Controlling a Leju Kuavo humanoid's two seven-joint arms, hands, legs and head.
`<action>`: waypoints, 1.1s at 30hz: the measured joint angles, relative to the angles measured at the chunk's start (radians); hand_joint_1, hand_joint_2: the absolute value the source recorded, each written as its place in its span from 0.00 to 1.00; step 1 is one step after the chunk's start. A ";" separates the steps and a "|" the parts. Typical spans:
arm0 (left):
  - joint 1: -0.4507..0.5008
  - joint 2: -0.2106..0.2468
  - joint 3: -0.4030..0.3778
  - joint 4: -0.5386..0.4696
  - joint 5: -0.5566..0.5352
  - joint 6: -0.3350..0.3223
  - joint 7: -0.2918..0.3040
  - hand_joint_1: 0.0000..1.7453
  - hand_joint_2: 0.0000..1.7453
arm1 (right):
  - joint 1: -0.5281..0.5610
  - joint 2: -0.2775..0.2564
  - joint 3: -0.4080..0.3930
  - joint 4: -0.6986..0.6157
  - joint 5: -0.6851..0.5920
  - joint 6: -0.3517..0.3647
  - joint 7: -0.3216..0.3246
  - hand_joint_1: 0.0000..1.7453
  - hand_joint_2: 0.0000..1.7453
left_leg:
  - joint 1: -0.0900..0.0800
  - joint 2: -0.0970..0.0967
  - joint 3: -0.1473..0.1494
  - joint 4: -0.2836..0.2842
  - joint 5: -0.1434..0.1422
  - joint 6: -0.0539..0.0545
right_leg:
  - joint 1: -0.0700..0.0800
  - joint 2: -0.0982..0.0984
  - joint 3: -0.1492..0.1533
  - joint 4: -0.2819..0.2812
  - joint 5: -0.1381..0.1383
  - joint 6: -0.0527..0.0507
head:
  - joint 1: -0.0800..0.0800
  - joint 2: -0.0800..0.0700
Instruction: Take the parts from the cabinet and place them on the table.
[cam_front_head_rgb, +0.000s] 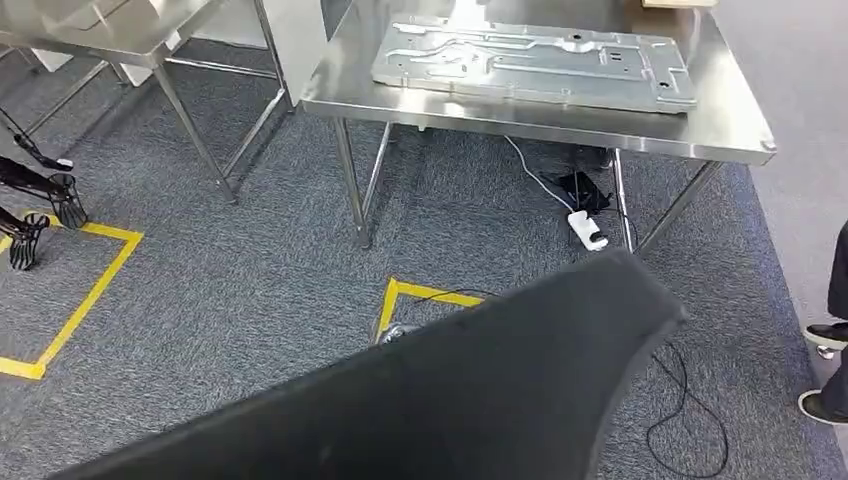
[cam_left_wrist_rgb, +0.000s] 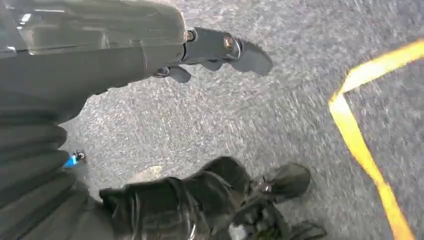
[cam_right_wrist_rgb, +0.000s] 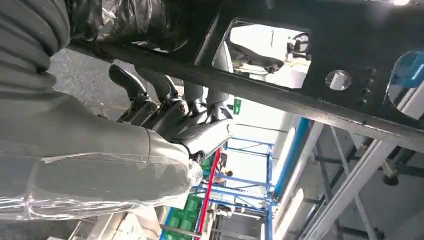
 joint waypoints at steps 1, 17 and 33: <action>0.002 0.000 -0.001 0.000 0.000 0.000 0.000 0.00 1.00 | 0.000 0.000 0.000 0.000 0.000 0.000 0.000 0.92 1.00 | 0.000 -0.001 0.009 0.002 -0.008 -0.001 | 0.000 0.000 0.002 -0.033 0.026 0.001 | 0.000 0.000; -0.007 -0.003 -0.002 0.000 0.000 -0.004 0.000 0.00 1.00 | 0.001 -0.001 0.000 0.002 -0.080 0.030 -0.006 0.92 1.00 | 0.008 0.001 -0.122 0.215 -0.092 -0.062 | 0.003 0.026 0.163 -0.295 0.131 -0.059 | 0.002 0.000; -0.015 0.000 -0.004 0.000 0.000 -0.014 -0.001 0.00 1.00 | 0.001 -0.001 -0.005 0.002 -0.089 0.023 -0.021 0.92 1.00 | 0.008 0.035 0.020 0.006 -0.017 -0.014 | -0.006 0.002 0.026 -0.125 0.133 -0.006 | 0.027 0.000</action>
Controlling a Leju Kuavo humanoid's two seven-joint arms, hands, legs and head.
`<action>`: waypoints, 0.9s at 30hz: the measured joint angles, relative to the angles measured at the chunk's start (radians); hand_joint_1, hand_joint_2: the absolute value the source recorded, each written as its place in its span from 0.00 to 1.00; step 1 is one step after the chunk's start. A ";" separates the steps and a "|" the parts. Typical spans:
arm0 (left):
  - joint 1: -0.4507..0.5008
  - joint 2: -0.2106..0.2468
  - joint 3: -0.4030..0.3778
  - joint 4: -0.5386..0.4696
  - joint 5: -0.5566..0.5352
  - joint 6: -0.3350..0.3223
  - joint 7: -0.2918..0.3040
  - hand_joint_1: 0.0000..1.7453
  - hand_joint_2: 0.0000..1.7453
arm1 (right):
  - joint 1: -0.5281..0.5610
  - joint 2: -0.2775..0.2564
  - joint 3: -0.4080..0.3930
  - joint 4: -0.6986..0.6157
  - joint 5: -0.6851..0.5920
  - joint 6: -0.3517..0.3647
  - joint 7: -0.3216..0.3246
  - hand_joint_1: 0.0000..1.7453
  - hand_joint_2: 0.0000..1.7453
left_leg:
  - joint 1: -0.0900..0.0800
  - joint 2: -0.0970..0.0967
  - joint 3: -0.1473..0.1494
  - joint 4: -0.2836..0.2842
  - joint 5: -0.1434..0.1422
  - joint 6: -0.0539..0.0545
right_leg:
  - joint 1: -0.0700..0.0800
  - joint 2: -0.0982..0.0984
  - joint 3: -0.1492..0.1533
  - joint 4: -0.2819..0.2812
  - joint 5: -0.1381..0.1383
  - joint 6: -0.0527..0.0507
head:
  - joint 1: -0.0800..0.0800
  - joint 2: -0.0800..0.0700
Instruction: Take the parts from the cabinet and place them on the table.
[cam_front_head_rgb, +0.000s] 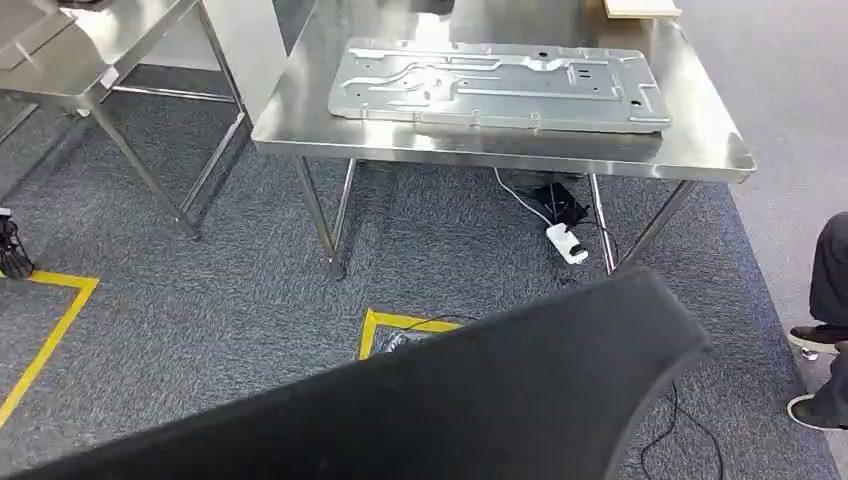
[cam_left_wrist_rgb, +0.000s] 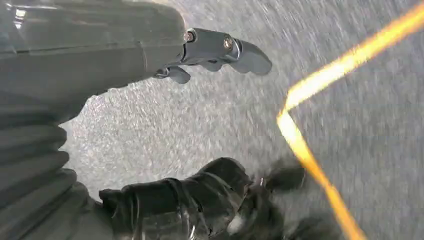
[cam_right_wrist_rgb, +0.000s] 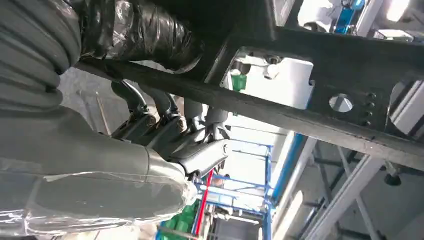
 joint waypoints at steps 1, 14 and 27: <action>-0.001 0.000 0.000 0.000 0.000 0.000 0.000 0.00 1.00 | 0.000 0.000 0.000 0.000 0.002 -0.007 0.000 0.92 1.00 | 0.000 0.001 0.014 0.001 -0.011 -0.005 | -0.001 -0.006 0.039 -0.097 0.059 -0.002 | 0.000 0.000; 0.000 0.002 -0.016 0.000 0.000 -0.001 0.000 0.00 1.00 | 0.003 0.001 -0.007 -0.001 0.032 -0.030 0.001 0.92 1.00 | 0.000 -0.016 -0.170 0.271 -0.067 -0.050 | 0.004 0.013 0.123 -0.168 0.005 -0.048 | 0.001 0.000; -0.007 0.008 -0.017 0.000 -0.002 0.005 0.000 0.00 1.00 | 0.007 0.000 -0.008 -0.007 0.045 -0.044 0.025 0.92 1.00 | -0.002 -0.021 -0.027 -0.018 0.039 0.002 | 0.004 0.007 0.004 0.117 -0.140 0.001 | 0.012 0.000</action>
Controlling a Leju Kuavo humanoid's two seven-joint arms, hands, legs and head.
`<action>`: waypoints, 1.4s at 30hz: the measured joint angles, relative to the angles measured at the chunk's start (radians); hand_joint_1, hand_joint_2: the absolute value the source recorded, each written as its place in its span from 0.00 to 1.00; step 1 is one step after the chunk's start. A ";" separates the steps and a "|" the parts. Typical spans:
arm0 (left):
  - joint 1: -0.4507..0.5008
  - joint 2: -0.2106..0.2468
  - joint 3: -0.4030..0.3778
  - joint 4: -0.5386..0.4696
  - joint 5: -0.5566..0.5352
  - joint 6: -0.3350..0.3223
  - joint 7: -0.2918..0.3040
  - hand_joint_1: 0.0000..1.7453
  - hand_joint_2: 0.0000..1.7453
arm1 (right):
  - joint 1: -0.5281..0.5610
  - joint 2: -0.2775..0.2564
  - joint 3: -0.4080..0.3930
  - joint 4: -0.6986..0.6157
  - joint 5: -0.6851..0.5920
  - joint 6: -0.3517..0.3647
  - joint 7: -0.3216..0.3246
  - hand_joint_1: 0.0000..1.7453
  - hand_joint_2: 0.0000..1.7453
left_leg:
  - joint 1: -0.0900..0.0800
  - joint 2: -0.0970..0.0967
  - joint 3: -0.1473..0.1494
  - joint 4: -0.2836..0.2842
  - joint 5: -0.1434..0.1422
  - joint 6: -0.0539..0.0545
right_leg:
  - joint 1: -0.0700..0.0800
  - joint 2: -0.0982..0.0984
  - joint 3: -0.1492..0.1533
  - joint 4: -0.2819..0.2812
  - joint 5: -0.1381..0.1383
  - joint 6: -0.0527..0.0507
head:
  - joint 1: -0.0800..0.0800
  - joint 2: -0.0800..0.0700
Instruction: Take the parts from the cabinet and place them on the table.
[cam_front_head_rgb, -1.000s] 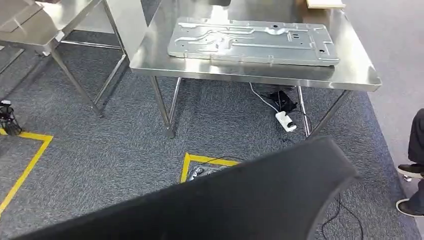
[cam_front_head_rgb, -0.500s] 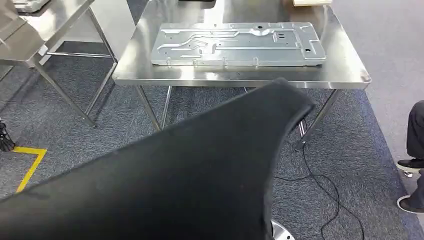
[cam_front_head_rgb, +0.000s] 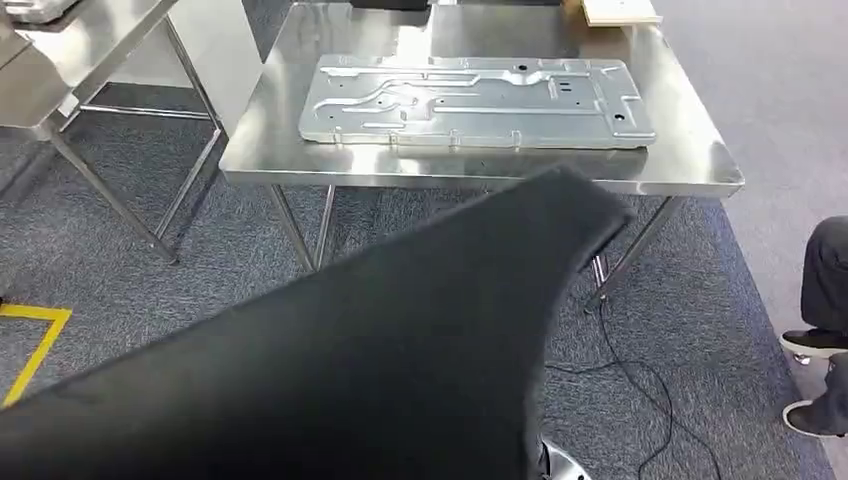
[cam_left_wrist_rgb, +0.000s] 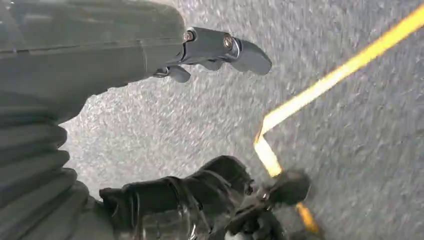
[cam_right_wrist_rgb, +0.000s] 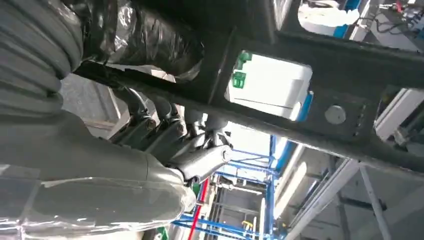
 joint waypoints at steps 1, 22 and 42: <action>0.002 0.000 0.000 0.000 0.000 -0.001 0.000 0.00 1.00 | 0.001 -0.001 0.000 0.000 0.000 0.000 0.000 0.92 1.00 | 0.000 0.000 0.004 0.000 -0.004 0.000 | -0.001 0.000 -0.027 0.026 0.007 0.001 | 0.000 0.000; 0.006 0.000 0.000 0.000 0.002 -0.001 0.002 0.00 1.00 | 0.002 0.000 0.000 -0.003 0.003 -0.003 0.012 0.92 1.00 | -0.004 -0.002 -0.040 0.030 0.036 -0.029 | 0.003 0.005 0.154 -0.296 0.132 -0.046 | 0.004 0.000; 0.001 0.008 -0.001 0.000 -0.001 -0.011 0.002 0.00 1.00 | 0.010 -0.003 -0.005 -0.007 -0.001 -0.004 -0.006 0.92 1.00 | 0.002 -0.006 0.048 0.005 -0.051 -0.045 | -0.009 -0.001 0.081 -0.271 0.168 -0.018 | 0.022 0.000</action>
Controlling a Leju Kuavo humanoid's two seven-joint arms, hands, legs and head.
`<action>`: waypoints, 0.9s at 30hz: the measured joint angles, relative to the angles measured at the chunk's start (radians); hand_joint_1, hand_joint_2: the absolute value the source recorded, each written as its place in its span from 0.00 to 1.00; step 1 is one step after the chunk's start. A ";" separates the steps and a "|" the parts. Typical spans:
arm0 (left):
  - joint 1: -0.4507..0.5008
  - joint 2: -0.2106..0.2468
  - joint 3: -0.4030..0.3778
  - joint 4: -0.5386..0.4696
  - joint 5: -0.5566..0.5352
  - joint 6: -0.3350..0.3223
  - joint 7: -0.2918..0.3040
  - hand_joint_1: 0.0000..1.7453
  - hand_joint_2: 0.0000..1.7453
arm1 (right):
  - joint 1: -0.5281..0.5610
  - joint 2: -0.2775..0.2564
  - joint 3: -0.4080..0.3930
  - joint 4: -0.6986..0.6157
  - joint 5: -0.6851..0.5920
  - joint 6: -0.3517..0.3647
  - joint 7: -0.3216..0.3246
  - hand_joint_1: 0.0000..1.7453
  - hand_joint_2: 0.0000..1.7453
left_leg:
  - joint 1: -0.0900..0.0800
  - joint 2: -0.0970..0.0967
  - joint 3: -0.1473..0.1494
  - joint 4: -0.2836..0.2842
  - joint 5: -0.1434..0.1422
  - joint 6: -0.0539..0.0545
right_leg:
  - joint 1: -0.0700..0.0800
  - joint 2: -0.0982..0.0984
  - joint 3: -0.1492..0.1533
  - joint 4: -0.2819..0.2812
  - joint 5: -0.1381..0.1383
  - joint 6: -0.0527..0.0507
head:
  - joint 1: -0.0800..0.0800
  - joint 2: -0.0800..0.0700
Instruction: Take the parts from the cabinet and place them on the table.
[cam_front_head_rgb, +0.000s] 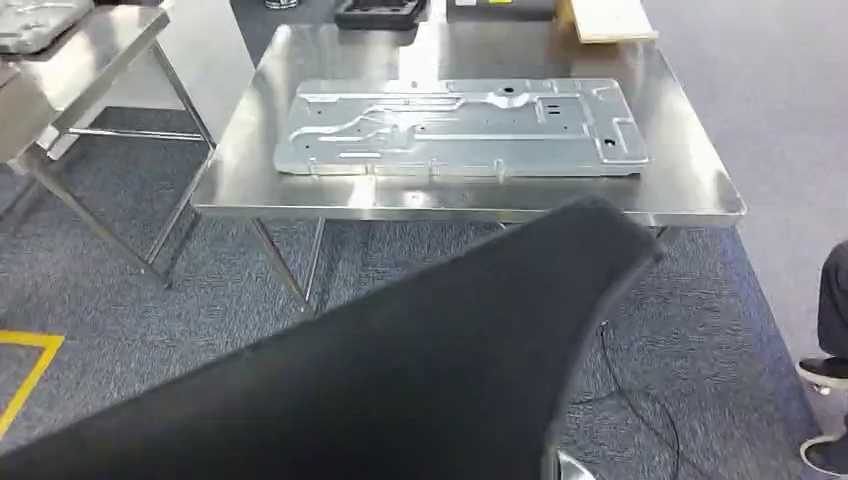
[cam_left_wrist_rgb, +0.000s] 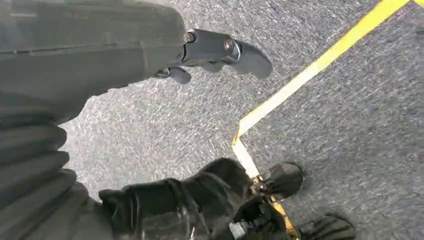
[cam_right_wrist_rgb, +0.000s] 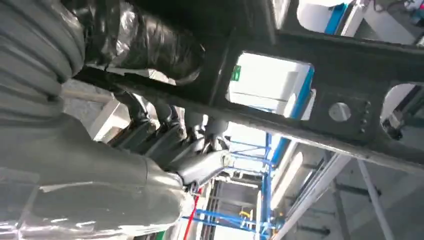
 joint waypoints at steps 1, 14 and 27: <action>-0.001 0.001 0.000 0.000 0.000 0.000 0.000 0.00 1.00 | 0.000 0.000 0.000 0.000 0.000 0.000 0.000 0.92 1.00 | 0.002 0.000 0.001 0.001 -0.007 -0.006 | -0.005 0.000 0.006 -0.003 -0.001 -0.007 | -0.001 0.000; 0.002 0.002 0.000 0.000 0.000 0.000 0.000 0.00 1.00 | -0.001 0.001 0.000 -0.002 0.000 0.000 0.000 0.92 1.00 | -0.017 -0.003 -0.085 0.024 0.072 0.023 | 0.011 0.009 0.081 -0.015 -0.060 -0.012 | 0.007 0.000; 0.003 0.003 0.000 0.000 0.000 -0.003 0.000 0.00 1.00 | 0.002 -0.004 -0.001 0.000 -0.001 0.000 -0.002 0.92 1.00 | -0.007 -0.005 0.006 0.003 0.001 0.023 | 0.000 -0.007 -0.016 0.012 0.022 0.023 | 0.010 0.000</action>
